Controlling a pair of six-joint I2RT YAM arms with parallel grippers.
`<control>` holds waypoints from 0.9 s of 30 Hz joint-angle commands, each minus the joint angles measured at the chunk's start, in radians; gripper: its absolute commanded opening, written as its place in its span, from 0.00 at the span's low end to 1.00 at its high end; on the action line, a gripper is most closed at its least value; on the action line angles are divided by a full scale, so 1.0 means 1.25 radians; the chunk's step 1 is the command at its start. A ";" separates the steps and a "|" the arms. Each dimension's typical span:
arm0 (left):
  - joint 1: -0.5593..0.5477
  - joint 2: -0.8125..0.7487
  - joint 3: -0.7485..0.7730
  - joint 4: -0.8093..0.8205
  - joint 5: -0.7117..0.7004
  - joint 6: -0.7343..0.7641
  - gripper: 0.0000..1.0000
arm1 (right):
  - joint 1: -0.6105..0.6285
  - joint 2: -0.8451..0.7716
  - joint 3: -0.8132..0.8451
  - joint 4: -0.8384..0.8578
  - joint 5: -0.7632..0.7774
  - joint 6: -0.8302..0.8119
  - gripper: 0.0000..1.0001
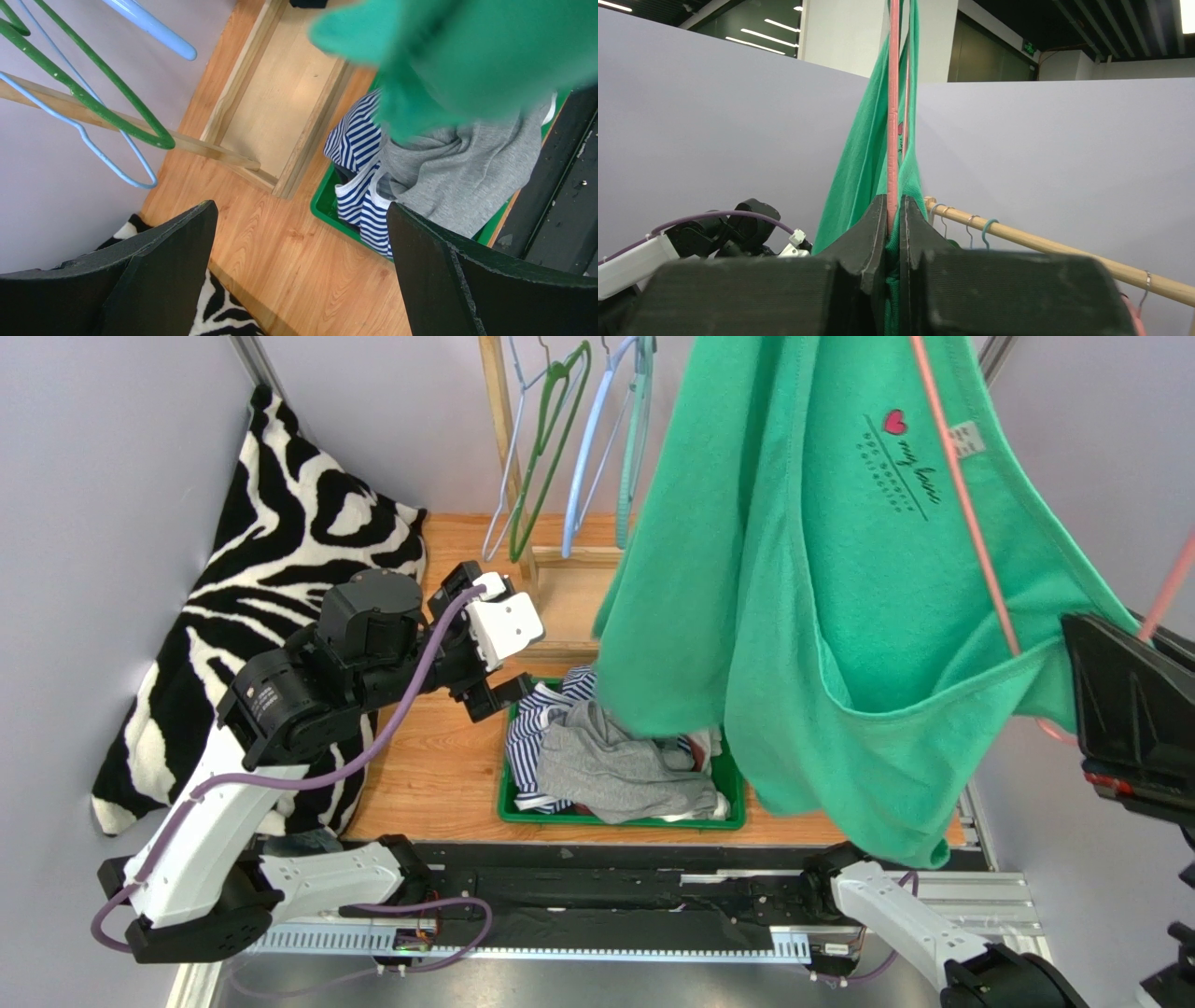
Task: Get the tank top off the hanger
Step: Pick up the hanger from the clothesline.
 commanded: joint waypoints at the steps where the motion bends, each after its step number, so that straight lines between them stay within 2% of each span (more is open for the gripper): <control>1: 0.009 -0.017 0.001 0.016 0.009 -0.015 0.99 | 0.002 0.104 0.041 0.045 -0.026 0.039 0.00; 6: 0.013 -0.026 -0.004 0.016 0.014 -0.018 0.99 | 0.000 0.184 0.075 0.086 -0.056 0.069 0.00; 16: 0.029 -0.047 -0.022 0.016 0.021 -0.021 0.99 | -0.001 0.326 0.279 0.191 -0.040 0.081 0.00; 22: 0.038 -0.048 -0.025 0.017 0.026 -0.025 0.99 | 0.002 0.335 0.269 0.232 -0.050 0.101 0.00; 27: 0.040 -0.048 -0.030 0.020 0.026 -0.022 0.99 | 0.002 0.304 0.175 0.211 -0.068 0.095 0.00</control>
